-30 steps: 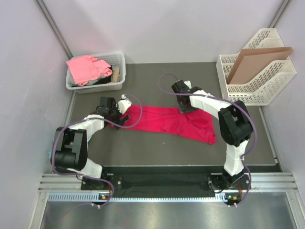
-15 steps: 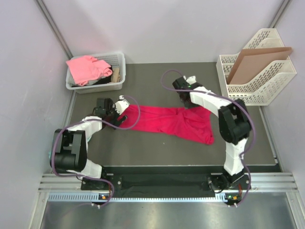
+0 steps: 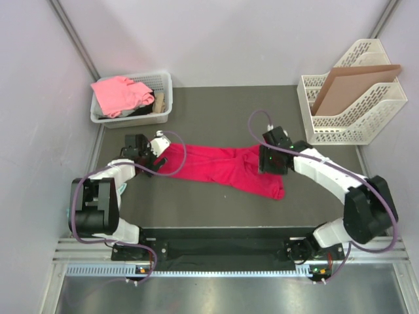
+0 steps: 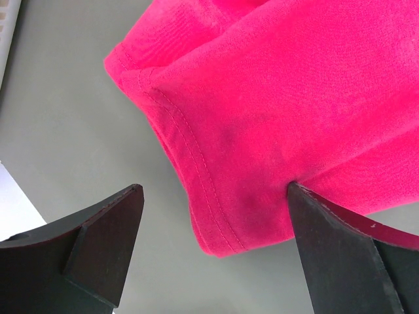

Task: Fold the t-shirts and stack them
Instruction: Fold the other side of the tshirt into a rectangle

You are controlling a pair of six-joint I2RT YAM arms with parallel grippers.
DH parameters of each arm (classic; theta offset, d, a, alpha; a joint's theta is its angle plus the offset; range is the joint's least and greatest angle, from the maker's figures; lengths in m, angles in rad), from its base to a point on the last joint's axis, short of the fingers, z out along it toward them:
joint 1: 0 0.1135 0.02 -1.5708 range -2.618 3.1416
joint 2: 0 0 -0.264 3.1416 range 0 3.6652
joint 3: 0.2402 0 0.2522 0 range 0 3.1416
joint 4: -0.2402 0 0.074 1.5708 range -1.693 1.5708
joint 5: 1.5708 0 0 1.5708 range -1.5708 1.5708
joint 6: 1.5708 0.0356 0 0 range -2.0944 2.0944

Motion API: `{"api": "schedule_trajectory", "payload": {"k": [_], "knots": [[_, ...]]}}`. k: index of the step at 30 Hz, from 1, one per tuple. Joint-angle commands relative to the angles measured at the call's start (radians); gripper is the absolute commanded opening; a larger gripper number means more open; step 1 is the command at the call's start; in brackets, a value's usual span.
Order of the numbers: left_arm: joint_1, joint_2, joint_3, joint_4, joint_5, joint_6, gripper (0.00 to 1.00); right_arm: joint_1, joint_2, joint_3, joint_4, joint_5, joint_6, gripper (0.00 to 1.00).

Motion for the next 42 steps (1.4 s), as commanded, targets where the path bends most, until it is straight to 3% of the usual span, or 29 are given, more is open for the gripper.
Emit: {"api": "schedule_trajectory", "payload": {"k": [1, 14, 23, 29, 36, 37, 42], "knots": [[0.029, 0.036, -0.044, -0.226, -0.102, 0.043, 0.96, 0.004, 0.06, -0.067, 0.173, -0.279, 0.046, 0.54], [0.029, 0.037, -0.04, -0.24, -0.111, 0.047, 0.96, -0.057, 0.303, 0.13, 0.155, -0.19, -0.023, 0.49], [0.031, 0.043, -0.075, -0.209, -0.131, 0.063, 0.96, -0.097, 0.352, 0.185, 0.127, -0.182, -0.068, 0.47], [0.031, 0.036, -0.081, -0.21, -0.134, 0.067, 0.96, -0.135, 0.424, 0.234, 0.137, -0.087, -0.094, 0.44], [0.032, 0.005, -0.109, -0.226, -0.134, 0.077, 0.96, -0.187, 0.545, 0.444, 0.075, 0.02, -0.134, 0.42], [0.031, -0.006, -0.112, -0.229, -0.133, 0.077, 0.96, -0.192, 0.564, 0.465, 0.066, 0.022, -0.135, 0.43], [0.032, -0.035, -0.142, -0.237, -0.14, 0.084, 0.96, -0.197, 0.568, 0.553, 0.026, 0.014, -0.129, 0.66]]}}
